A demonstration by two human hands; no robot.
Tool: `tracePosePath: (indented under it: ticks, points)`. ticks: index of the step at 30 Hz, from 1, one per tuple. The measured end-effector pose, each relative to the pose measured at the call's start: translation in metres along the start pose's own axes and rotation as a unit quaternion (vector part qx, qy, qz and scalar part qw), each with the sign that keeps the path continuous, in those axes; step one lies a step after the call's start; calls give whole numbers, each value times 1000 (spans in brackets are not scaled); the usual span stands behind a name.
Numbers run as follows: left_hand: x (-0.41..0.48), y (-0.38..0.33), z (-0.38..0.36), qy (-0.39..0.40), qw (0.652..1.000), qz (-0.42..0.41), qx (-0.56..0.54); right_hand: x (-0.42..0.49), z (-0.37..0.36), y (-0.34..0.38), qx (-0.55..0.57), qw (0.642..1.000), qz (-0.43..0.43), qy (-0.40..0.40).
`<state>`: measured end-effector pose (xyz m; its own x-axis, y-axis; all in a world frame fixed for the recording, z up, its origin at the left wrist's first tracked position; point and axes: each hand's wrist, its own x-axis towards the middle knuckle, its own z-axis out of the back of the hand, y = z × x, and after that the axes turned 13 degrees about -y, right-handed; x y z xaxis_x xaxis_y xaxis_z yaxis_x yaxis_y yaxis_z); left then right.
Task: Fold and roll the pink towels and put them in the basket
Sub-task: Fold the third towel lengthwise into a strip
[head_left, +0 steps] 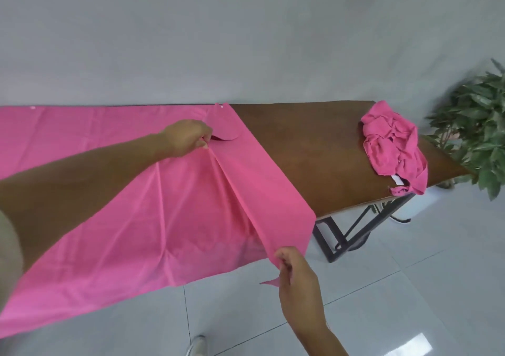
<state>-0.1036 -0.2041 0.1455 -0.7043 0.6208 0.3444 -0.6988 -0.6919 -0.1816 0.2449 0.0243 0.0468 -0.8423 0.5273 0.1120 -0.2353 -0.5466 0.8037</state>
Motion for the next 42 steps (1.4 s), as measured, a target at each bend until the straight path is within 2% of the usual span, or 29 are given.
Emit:
tracePosePath:
  ticks: [7, 14, 18, 31, 42]
  points:
    - [-61, 13, 59, 0, 998, 23, 59, -44, -20, 36, 15, 990, 129, 50]
    - [-120, 35, 111, -4, 992, 48, 118, -84, -52, 61, 60, 968, 197, 145]
    - [-150, 49, 136, 0, 988, 53, 142, -102, -68, 78, 84, 957, 184, 207]
    - [-229, 124, 212, -11, 979, 93, 182, -154, -134, 165, 109, 931, 269, 220]
    - [-307, 219, 276, 2, 978, 94, 188, -225, -227, 256, 119, 918, 272, 261]
